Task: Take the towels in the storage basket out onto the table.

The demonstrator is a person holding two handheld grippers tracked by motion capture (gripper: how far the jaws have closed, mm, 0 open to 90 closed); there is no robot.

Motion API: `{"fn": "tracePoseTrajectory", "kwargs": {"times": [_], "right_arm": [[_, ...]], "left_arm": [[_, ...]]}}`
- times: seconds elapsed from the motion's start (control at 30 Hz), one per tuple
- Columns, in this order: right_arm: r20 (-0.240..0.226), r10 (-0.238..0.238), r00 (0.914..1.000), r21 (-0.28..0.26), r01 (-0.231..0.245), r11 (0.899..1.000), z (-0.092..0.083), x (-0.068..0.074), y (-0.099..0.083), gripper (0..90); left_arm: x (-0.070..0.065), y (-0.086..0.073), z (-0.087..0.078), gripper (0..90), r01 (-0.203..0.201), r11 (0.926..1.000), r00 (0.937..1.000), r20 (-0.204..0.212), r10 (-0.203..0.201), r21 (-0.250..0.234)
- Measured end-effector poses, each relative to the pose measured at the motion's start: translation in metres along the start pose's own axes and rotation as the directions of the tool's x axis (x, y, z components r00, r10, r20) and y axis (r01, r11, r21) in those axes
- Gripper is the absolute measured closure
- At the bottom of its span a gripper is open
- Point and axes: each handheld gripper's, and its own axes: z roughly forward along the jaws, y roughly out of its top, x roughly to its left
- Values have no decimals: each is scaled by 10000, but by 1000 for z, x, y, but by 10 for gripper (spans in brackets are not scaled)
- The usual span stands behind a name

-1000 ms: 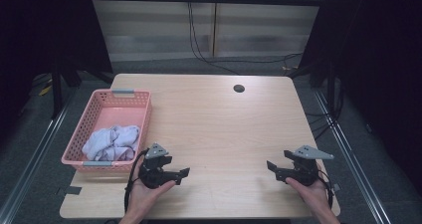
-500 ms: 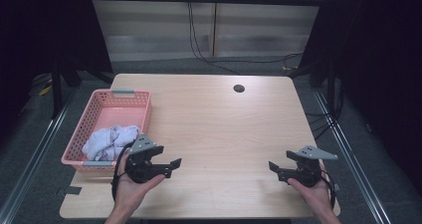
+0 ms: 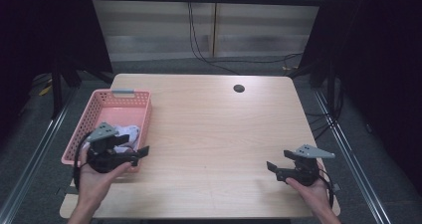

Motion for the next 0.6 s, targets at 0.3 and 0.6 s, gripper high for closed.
{"fn": "tracePoseTrajectory", "kwargs": {"times": [0.3, 0.6], "right_arm": [[-90, -91, 9999, 72, 91, 9999, 3, 1, 1, 195], [-115, -157, 9998, 78, 158, 9998, 6, 2, 0, 204]], "left_arm": [[55, 5, -11, 190, 343, 9958, 9962, -821, -273, 848], [96, -6, -1, 167, 666, 9874, 9895, -1366, -468, 1436]]}}
